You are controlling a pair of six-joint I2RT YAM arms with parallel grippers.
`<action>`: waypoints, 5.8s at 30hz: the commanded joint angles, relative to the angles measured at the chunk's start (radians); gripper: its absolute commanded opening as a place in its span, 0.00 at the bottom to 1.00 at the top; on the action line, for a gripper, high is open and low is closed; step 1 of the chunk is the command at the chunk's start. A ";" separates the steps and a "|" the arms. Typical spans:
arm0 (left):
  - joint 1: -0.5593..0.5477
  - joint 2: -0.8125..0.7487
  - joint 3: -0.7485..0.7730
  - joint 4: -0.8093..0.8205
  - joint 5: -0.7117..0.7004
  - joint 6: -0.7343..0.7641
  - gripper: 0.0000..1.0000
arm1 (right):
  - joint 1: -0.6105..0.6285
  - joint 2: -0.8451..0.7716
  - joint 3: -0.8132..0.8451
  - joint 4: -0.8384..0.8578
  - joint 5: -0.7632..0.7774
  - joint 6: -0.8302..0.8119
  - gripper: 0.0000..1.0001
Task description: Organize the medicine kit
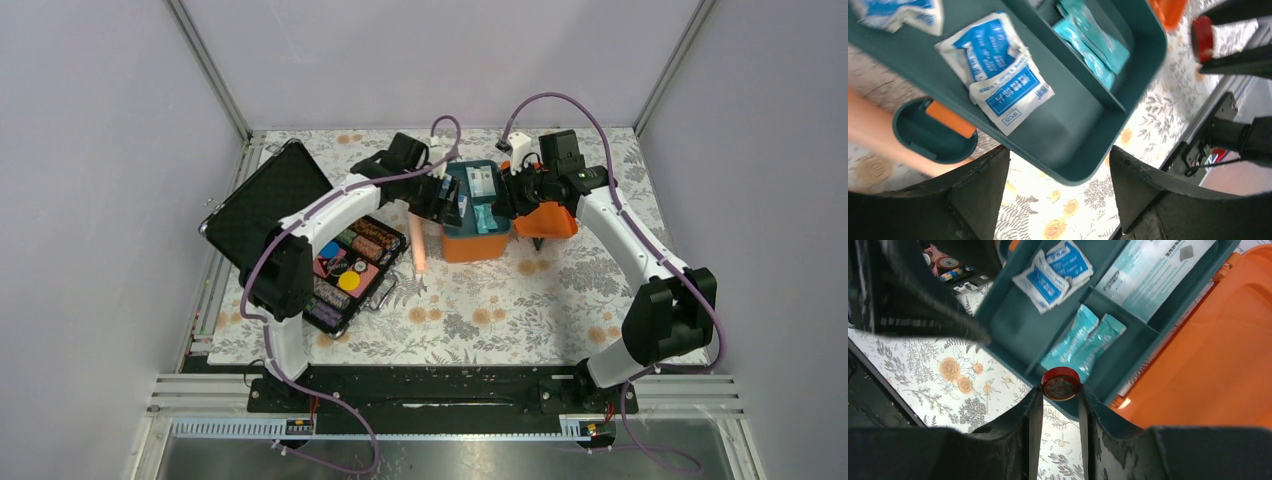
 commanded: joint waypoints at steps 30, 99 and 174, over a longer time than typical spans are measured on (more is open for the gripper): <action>0.043 -0.127 -0.024 0.006 -0.080 0.073 0.75 | 0.009 0.046 0.062 -0.014 0.373 0.056 0.73; 0.250 -0.007 -0.011 -0.218 -0.038 0.290 0.76 | -0.376 -0.303 -0.301 0.709 -0.494 0.739 0.91; 0.196 0.135 -0.314 0.895 0.638 -0.609 0.78 | -0.083 0.310 0.063 0.093 -0.001 0.250 0.83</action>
